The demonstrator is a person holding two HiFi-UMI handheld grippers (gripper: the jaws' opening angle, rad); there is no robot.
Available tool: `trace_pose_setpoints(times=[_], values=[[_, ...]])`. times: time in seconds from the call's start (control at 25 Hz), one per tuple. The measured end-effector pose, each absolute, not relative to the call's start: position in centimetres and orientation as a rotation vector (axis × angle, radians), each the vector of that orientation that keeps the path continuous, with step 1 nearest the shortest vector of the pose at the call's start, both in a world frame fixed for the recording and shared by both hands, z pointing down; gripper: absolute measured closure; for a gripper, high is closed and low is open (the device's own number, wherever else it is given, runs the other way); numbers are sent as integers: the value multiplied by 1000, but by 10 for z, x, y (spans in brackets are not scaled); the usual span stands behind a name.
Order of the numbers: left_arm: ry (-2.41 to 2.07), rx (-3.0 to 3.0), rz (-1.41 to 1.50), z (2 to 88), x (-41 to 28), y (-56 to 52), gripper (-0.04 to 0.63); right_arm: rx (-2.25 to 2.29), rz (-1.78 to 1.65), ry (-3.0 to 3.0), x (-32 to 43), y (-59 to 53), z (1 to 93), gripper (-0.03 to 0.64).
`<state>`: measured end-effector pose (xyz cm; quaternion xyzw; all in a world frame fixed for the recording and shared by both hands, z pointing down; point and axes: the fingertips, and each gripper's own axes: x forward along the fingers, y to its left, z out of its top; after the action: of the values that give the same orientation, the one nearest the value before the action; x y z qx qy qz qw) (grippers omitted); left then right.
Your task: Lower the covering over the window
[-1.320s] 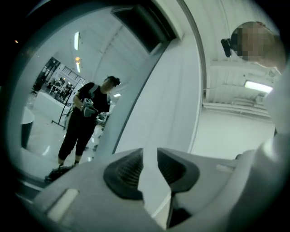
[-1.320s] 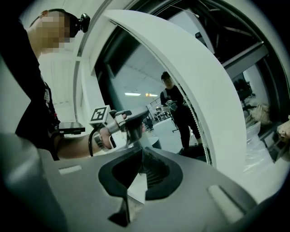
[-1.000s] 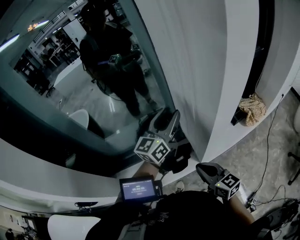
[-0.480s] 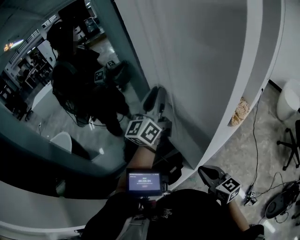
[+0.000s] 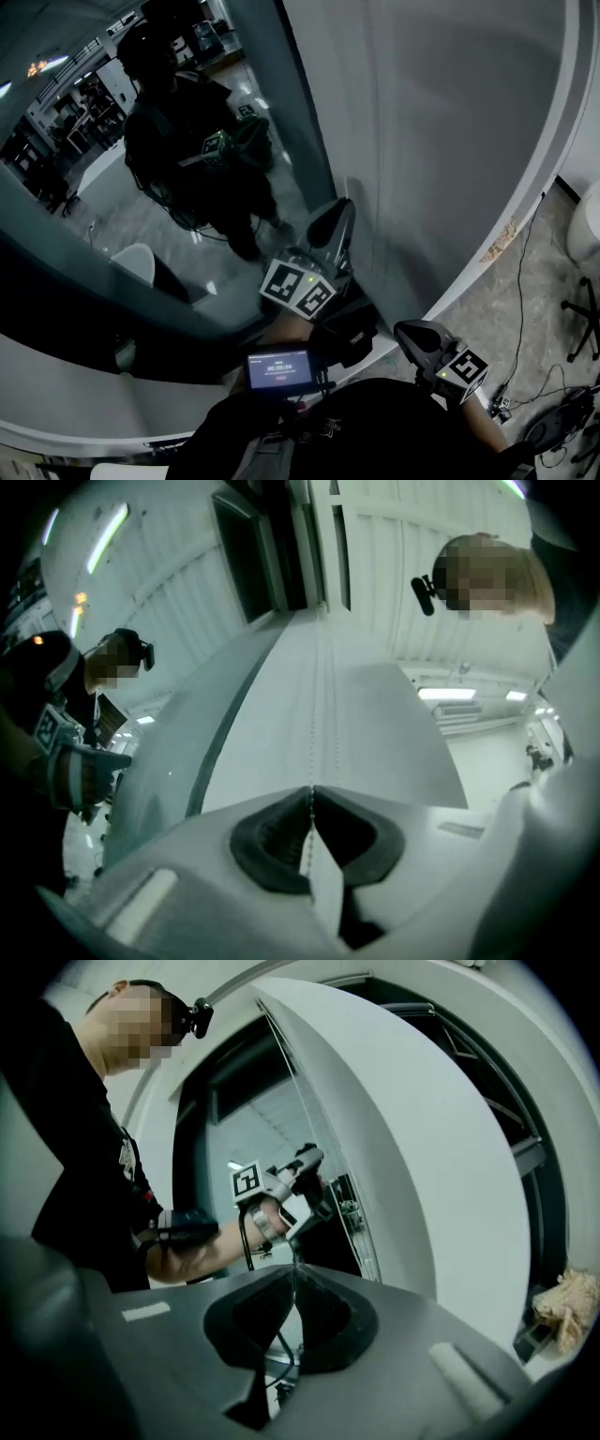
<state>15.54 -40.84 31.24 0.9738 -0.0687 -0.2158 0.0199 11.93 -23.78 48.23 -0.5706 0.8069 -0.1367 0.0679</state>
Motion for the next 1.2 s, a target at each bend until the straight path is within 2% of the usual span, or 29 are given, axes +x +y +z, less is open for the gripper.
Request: trace_pose_setpoints(times=[0.2,0.4,0.56,0.76,0.88,1.0,1.12,1.16,1.2], values=[[-243,3077,-525,333,139,-382,584,-1611,-168,2382,110,-262,384,609],[-288,3051,-271,415,119,-368,584,-1654,102,2281,109,-289,305,607],[-270,3012,-120,470,111,-329,584,-1654,254,2154,122,-291,252,582],[-189,2983,52,521,103,-283,584,-1562,239,2115,130,-300,195,497],[-203,2970,157,519,96,-263,584,-1441,196,2161,126,-305,150,489],[-176,2993,132,533,98,-264,584,-1415,255,2212,121,-313,121,489],[-157,3042,155,541,103,-262,584,-1374,272,2289,113,-330,102,500],[-151,3052,172,543,104,-257,584,-1343,264,2321,109,-333,98,532],[-148,3054,184,544,104,-251,584,-1314,260,2351,106,-334,94,609]])
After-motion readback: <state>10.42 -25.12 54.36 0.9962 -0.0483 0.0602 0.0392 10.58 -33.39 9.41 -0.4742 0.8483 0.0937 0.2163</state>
